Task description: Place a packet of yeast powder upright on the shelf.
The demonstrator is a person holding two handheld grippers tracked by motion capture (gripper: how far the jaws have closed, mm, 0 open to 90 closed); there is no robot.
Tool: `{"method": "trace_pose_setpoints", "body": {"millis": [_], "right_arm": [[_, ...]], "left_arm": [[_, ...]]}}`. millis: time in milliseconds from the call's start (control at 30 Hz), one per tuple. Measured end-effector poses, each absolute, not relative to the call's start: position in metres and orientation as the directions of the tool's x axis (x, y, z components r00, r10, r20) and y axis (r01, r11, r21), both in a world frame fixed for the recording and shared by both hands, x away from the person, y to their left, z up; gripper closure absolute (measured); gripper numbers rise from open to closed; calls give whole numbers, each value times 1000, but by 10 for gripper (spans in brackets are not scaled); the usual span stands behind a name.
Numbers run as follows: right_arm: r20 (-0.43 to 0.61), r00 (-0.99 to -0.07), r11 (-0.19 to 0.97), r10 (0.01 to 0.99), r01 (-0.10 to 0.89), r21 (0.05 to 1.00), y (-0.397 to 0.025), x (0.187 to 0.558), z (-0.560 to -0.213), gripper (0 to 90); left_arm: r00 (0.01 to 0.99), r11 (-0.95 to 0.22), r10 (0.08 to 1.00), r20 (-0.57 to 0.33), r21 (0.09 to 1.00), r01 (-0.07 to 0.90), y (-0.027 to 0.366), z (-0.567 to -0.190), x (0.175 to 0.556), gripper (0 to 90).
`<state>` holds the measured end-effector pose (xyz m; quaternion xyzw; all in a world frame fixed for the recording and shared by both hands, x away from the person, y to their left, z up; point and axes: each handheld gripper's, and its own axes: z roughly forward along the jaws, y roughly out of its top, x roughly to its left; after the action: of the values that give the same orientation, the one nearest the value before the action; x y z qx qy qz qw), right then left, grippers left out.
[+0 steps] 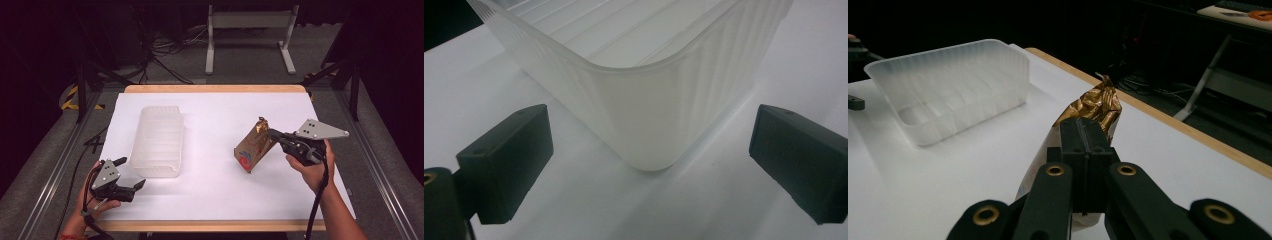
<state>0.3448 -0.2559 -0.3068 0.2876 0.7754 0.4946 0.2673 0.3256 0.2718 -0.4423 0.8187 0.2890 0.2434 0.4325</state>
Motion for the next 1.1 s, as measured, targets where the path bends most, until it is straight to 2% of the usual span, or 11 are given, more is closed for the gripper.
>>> {"method": "trace_pose_setpoints", "body": {"millis": [433, 1100], "right_arm": [[-180, -771, 389, 610, 94, 917, -225, 370, -286, 899], [-240, -850, 437, 469, -13, 900, -156, 411, -256, 899]], "left_arm": [[710, -452, 690, 142, 850, 269, 272, -443, 325, 48], [694, -435, 707, 136, 857, 276, 279, -441, 314, 49]]}}
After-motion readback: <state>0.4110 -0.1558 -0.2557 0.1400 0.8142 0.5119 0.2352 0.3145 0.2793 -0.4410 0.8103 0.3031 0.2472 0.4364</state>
